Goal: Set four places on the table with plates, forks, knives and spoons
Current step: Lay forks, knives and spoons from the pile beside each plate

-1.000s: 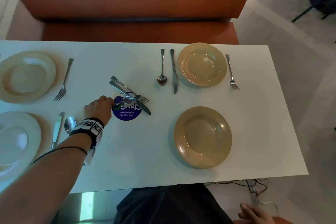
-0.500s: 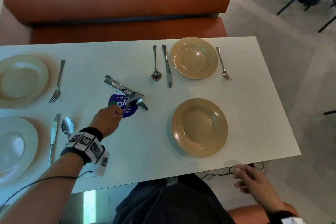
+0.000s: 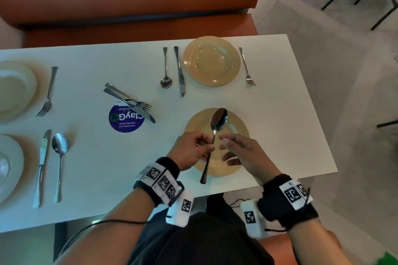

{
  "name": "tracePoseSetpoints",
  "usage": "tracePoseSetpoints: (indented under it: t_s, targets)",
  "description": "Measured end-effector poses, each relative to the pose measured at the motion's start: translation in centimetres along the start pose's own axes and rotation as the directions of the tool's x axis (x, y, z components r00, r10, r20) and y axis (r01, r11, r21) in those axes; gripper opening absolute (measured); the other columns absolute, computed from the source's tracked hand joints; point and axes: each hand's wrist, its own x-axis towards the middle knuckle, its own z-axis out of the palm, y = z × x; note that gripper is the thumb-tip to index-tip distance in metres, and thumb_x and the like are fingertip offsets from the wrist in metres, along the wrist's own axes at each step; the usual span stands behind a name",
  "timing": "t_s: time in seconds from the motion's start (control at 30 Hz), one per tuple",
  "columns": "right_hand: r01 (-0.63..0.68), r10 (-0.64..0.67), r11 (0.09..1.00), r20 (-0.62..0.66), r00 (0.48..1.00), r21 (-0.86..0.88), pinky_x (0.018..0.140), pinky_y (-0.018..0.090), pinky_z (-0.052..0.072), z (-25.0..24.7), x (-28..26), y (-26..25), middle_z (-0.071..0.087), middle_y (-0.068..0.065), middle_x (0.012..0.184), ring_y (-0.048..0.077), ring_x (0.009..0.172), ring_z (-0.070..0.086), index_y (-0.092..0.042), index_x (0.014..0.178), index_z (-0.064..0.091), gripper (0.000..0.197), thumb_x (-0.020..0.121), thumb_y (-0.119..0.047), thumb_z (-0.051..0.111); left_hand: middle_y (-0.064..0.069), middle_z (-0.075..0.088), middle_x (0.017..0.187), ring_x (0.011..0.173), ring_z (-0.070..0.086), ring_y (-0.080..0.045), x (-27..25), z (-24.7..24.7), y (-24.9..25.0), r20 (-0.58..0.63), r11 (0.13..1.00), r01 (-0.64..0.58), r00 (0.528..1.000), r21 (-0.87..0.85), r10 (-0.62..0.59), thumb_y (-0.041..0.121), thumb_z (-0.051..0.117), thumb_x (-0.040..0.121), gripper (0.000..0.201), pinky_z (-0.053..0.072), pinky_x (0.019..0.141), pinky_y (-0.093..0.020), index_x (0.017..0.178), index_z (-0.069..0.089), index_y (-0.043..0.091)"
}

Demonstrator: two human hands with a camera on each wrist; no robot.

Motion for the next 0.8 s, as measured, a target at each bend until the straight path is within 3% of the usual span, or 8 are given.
tracePoseSetpoints:
  t_s: [0.1,0.3,0.5,0.67,0.8]
  targets:
    - [0.006,0.001,0.993,-0.062,0.998,0.115,0.066,0.031,0.053,-1.8,0.0,1.0,0.07,0.006,0.092,0.023,0.074,0.065,-0.012,0.11,0.07,0.018,0.097,-0.019,0.059,-0.006,0.066,0.076,0.068,0.067,-0.018,0.6,3.5,1.0,0.02,1.0,-0.003,1.0,0.012,0.003,0.003,0.069,0.086,0.015,0.06,0.067,-0.03,0.099,0.065,-0.002]
    - [-0.027,0.055,0.978,-0.129,0.99,0.209,0.065,0.031,0.055,-5.8,0.1,2.7,0.067,0.009,0.083,0.019,0.067,0.061,-0.002,0.109,0.066,0.022,0.093,-0.017,0.066,-0.011,0.071,0.081,0.061,0.067,-0.013,2.0,9.0,2.2,0.021,0.998,-0.034,0.999,0.055,0.033,0.01,0.069,0.088,0.012,0.056,0.06,-0.024,0.099,0.067,0.004]
    - [-0.027,0.053,0.97,-0.103,0.993,0.24,0.064,0.028,0.054,-9.7,0.6,3.7,0.067,0.006,0.077,0.016,0.064,0.061,-0.008,0.097,0.069,0.008,0.093,-0.013,0.064,-0.009,0.074,0.083,0.075,0.073,-0.02,2.8,12.5,3.1,-0.007,0.999,-0.03,1.0,0.044,0.031,0.01,0.069,0.088,0.008,0.061,0.07,-0.031,0.093,0.07,0.016]
    - [-0.05,0.071,0.977,-0.094,0.993,0.206,0.064,0.029,0.054,-12.5,2.5,4.5,0.068,0.008,0.079,0.02,0.065,0.063,-0.007,0.091,0.067,0.01,0.095,-0.015,0.063,-0.003,0.074,0.087,0.078,0.072,-0.016,3.6,11.9,2.9,-0.07,0.996,0.015,0.997,0.088,-0.009,0.023,0.068,0.089,0.013,0.06,0.076,-0.032,0.101,0.071,0.02]
    - [-0.088,0.1,0.99,-0.115,0.988,0.107,0.063,0.03,0.053,-14.8,4.8,5.4,0.063,0.01,0.079,0.02,0.063,0.058,-0.006,0.089,0.067,0.01,0.095,-0.014,0.063,-0.008,0.073,0.087,0.077,0.071,-0.016,2.7,7.9,0.6,-0.239,0.994,0.082,0.969,0.073,-0.063,0.017,0.066,0.09,0.013,0.059,0.08,-0.035,0.101,0.07,0.023]
